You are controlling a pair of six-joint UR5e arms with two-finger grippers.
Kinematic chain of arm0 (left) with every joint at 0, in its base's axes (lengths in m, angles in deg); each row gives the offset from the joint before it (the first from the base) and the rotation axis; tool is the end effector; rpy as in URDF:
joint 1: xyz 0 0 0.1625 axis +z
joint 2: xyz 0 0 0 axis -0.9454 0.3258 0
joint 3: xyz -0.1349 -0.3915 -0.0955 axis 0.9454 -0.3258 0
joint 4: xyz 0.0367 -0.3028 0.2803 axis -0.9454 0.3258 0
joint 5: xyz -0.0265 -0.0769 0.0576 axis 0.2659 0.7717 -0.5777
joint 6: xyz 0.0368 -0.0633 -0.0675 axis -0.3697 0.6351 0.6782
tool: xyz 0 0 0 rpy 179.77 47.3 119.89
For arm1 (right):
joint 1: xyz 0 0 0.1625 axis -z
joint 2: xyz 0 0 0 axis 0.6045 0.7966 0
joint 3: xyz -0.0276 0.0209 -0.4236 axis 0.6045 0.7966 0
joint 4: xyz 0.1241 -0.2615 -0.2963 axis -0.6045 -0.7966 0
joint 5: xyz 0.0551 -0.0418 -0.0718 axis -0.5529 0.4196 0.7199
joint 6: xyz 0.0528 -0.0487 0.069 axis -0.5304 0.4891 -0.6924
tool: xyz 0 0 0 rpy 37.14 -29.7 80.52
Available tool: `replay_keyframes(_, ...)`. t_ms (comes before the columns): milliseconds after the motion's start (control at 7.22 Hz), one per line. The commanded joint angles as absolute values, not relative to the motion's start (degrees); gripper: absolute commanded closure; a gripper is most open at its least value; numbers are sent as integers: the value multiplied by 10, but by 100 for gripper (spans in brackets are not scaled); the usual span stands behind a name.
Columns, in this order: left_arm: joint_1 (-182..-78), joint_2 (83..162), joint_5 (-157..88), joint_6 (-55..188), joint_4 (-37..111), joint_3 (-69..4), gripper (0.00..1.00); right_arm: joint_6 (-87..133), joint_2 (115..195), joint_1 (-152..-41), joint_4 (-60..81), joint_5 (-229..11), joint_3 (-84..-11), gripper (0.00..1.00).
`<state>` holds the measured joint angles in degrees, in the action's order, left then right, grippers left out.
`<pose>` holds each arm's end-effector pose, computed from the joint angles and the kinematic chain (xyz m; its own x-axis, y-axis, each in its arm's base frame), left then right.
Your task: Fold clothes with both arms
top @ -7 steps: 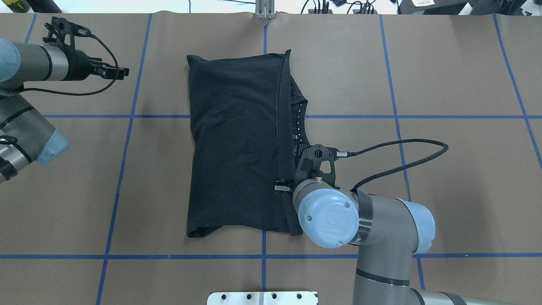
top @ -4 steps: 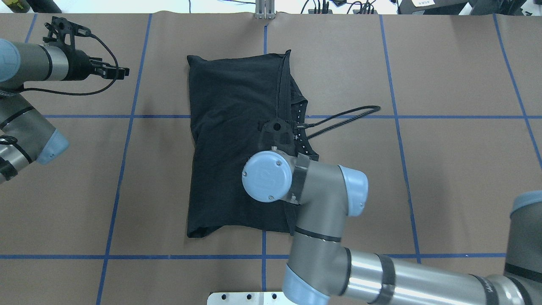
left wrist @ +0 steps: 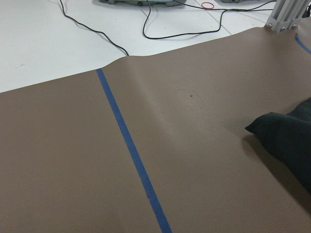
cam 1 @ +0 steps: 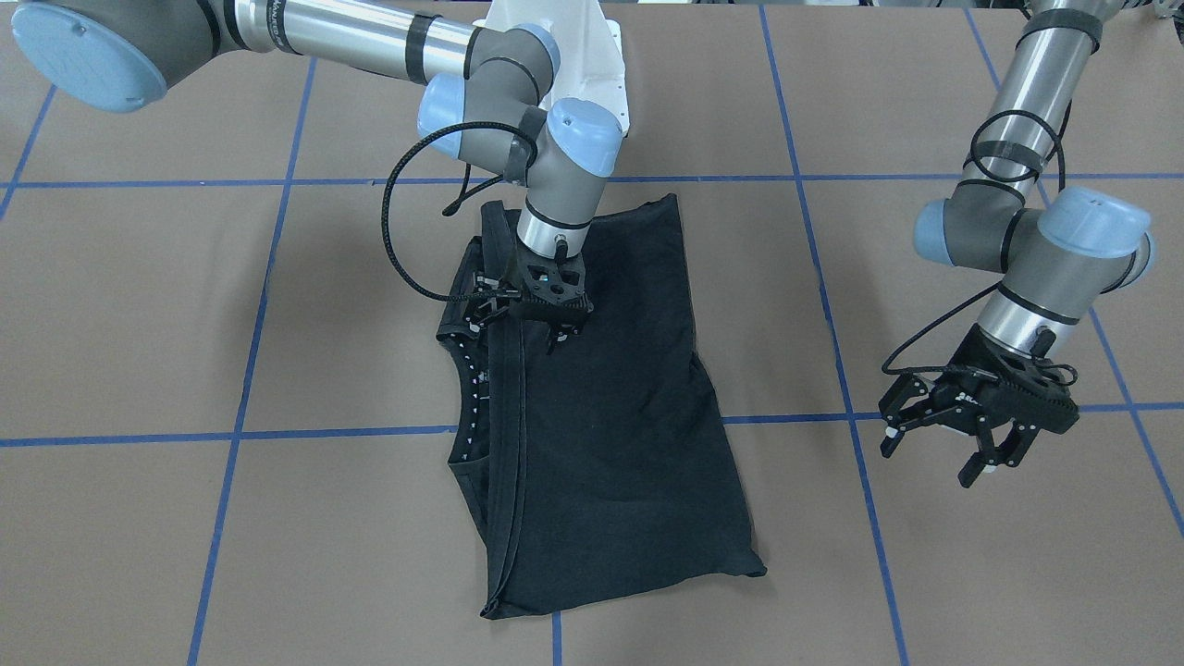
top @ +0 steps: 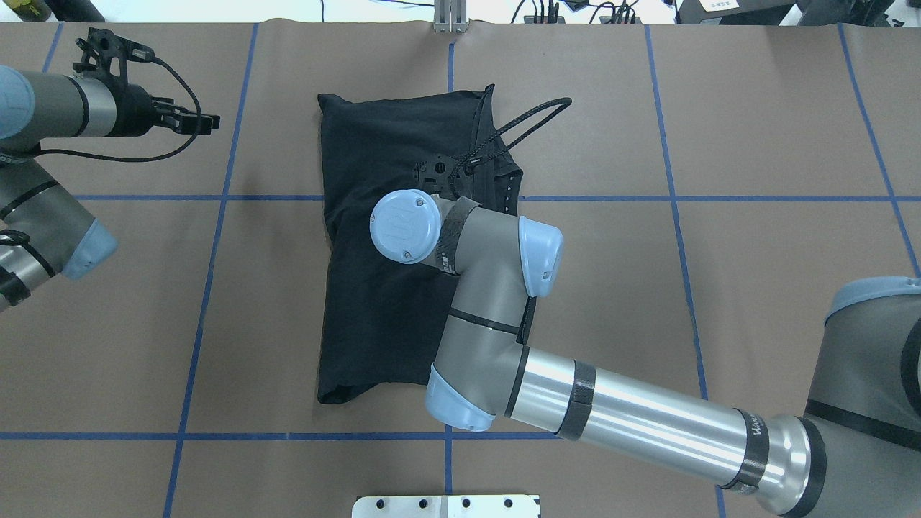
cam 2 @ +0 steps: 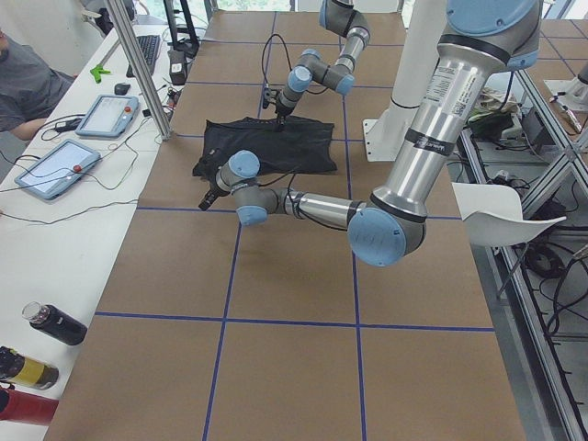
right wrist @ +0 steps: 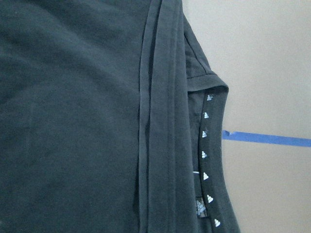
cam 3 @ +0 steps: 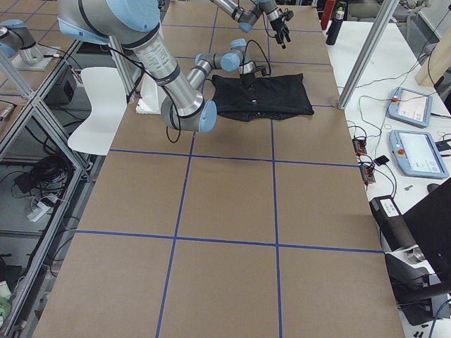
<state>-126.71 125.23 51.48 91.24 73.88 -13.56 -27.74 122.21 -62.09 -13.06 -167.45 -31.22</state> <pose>0.2962 -0.6177 0.4688 0.6210 0.3999 -0.6741 0.2338 0.7264 0.6463 -0.6416 -0.4612 0.2015 0.9121 0.0029 0.4100 -0.1432 0.9393 0.3118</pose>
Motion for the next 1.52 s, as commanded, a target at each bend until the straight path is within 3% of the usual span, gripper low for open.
replay_keyframes(0,-1266,1252,515,912,739,-135,0,-264,1222,-622,-145,-1674,-298,0)
replay_keyframes(969,-1264,1252,515,912,738,-134,0,-235,1218,-636,-197,-1675,-293,0)
replay_keyframes(1246,-1264,1252,516,912,738,-134,0,-199,1237,-651,-256,-1674,-335,0)
replay_keyframes(1384,-1264,1252,516,911,738,-134,0,-186,1279,-655,-268,-1675,-391,0)
